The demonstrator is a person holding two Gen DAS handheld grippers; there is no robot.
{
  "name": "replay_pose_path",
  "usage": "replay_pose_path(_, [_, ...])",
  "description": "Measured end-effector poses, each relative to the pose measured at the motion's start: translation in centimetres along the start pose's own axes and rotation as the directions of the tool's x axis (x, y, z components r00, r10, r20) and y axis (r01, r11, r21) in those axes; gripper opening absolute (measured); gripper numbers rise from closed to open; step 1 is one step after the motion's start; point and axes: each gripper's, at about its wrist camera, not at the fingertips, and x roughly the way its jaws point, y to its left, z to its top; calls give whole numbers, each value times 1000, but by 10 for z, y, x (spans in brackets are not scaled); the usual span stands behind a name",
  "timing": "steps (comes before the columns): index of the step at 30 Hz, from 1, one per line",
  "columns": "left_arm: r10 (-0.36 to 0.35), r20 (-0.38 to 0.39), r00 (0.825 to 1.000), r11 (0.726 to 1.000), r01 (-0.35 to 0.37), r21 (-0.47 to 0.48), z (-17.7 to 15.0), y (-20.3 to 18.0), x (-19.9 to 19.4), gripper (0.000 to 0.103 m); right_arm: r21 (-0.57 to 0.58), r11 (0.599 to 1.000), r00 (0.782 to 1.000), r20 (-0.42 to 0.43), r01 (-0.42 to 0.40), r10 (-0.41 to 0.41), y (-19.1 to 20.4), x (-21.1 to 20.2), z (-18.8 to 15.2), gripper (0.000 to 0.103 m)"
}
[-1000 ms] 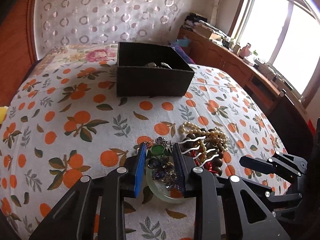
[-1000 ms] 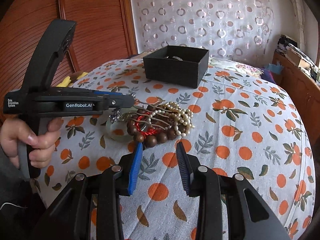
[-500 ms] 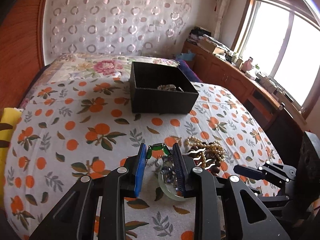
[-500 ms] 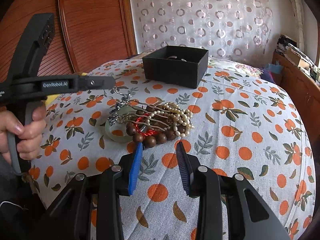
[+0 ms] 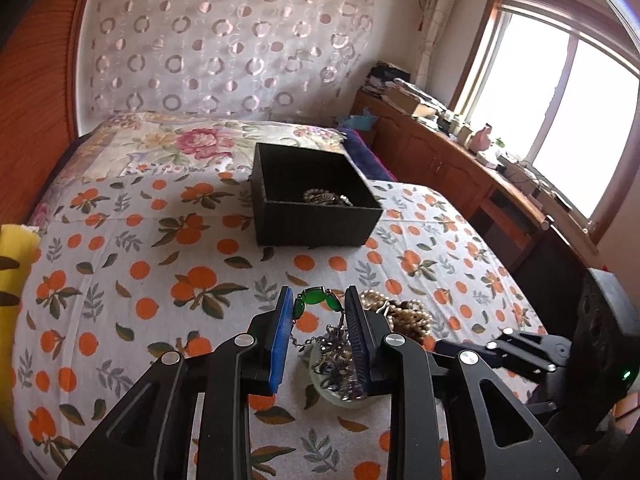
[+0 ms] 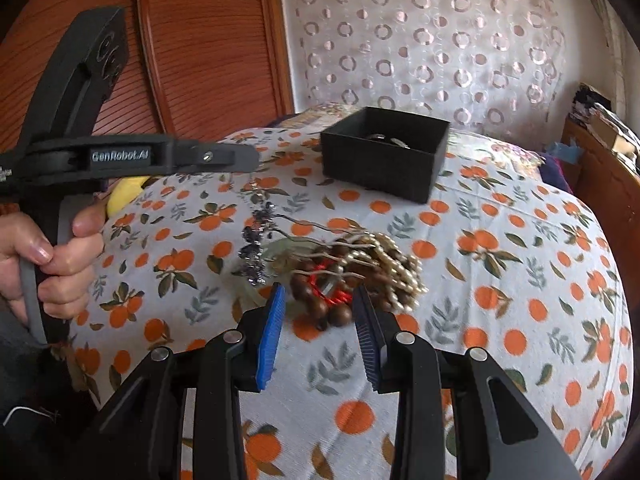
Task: Organize jewelry
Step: 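Grasp the silver hairpins with the right tool while the left tool holds the pendant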
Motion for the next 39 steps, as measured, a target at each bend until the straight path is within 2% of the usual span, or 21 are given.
replay_pose_path(10, [-34, 54, 998, 999, 32, 38, 13, -16, -29, 25, 14, 1000, 1000, 13, -15, 15, 1, -1, 2, 38])
replay_pose_path(16, [22, 81, 997, 997, -28, 70, 17, -20, -37, 25, 2, 1000, 999, 16, -30, 30, 2, 3, 11, 38])
replay_pose_path(23, [89, 76, 993, 994, -93, 53, 10, 2, -40, 25, -41, 997, 997, -22, -71, 70, 13, 30, 31, 38])
replay_pose_path(24, [98, 75, 992, 994, -102, 51, 9, 5, -41, 25, -53, 996, 997, -30, -70, 68, 17, 33, 33, 40])
replay_pose_path(25, [105, 75, 992, 993, -109, 48, 8, 8, -43, 25, -73, 995, 997, -41, -70, 67, 22, 39, 36, 47])
replay_pose_path(27, [122, 74, 990, 991, -125, 41, 5, 16, -45, 25, -99, 992, 996, -52, -71, 66, 29, 46, 39, 50])
replay_pose_path(31, [156, 74, 985, 987, -159, 32, 0, 29, -50, 25, -165, 985, 996, -81, -55, 42, 46, 61, 43, 50])
replay_pose_path(33, [164, 73, 984, 986, -166, 23, -3, 37, -53, 25, -223, 975, 997, -82, -11, -8, 55, 66, 42, 50])
replay_pose_path(37, [174, 70, 982, 985, -175, 5, -7, 48, -56, 25, -317, 946, 991, -89, 64, -96, 65, 74, 38, 56])
replay_pose_path(39, [177, 69, 982, 984, -177, -1, -8, 51, -57, 25, -333, 940, 990, -91, 70, -106, 66, 75, 37, 58])
